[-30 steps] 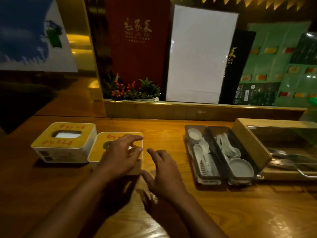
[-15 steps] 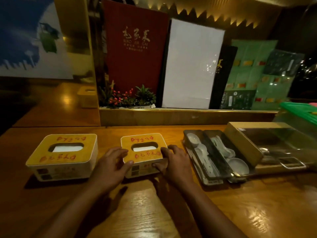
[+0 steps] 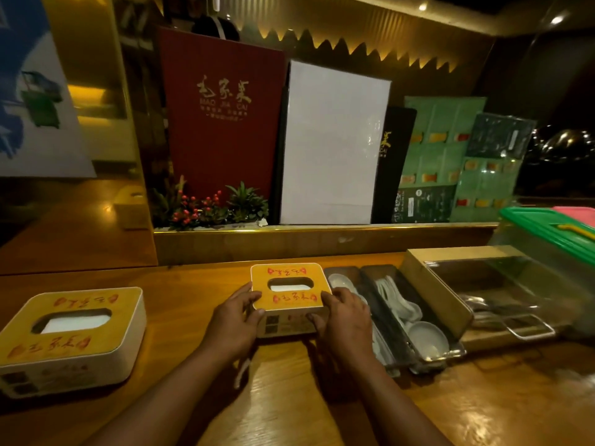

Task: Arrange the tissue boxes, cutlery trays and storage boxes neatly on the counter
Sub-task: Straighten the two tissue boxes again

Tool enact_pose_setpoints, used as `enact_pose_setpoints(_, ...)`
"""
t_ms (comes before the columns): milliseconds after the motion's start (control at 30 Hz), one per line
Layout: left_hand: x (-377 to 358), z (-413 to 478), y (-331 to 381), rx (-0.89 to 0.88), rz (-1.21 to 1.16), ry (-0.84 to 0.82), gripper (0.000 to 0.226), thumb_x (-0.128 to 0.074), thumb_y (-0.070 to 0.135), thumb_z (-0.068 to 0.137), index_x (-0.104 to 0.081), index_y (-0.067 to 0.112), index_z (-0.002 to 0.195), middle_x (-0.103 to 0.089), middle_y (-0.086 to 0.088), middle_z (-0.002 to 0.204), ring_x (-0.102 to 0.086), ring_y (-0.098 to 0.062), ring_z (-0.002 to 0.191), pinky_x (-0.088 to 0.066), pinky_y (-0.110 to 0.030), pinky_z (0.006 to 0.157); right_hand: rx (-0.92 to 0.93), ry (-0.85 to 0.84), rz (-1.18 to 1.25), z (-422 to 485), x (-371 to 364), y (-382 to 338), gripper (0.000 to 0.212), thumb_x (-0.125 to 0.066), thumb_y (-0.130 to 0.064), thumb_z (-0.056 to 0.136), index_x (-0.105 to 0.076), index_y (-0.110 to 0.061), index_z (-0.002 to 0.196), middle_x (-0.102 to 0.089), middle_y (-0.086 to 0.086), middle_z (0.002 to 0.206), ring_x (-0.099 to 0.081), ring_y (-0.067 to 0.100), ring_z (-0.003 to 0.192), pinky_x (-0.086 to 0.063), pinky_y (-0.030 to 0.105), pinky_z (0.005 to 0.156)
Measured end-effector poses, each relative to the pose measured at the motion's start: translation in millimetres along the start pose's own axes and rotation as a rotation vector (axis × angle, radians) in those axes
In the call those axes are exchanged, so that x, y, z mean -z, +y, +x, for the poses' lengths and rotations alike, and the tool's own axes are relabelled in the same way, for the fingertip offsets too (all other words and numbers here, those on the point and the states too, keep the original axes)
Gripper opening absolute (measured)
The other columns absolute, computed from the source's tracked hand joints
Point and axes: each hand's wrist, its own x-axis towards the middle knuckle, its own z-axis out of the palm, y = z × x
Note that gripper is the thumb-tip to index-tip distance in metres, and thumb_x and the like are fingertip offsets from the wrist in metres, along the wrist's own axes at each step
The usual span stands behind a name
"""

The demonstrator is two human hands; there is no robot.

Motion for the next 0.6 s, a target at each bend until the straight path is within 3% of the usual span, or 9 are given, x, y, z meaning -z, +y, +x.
enact_pose_setpoints(600,-14,20,8,0.025,-0.052,-0.006,0.046,-0.065,0.015,0.094,-0.057,0.023,0.139,-0.036,0.012,0.159,-0.045,-0.016,0.139,-0.047,-0.038,0.109,-0.061,-0.016,0.134,21,-8,17,0.061,-0.069,-0.048,0.087,-0.051,-0.027,0.141,-0.048,-0.002,0.142,-0.043,0.026,0.125,-0.043,0.045,0.103)
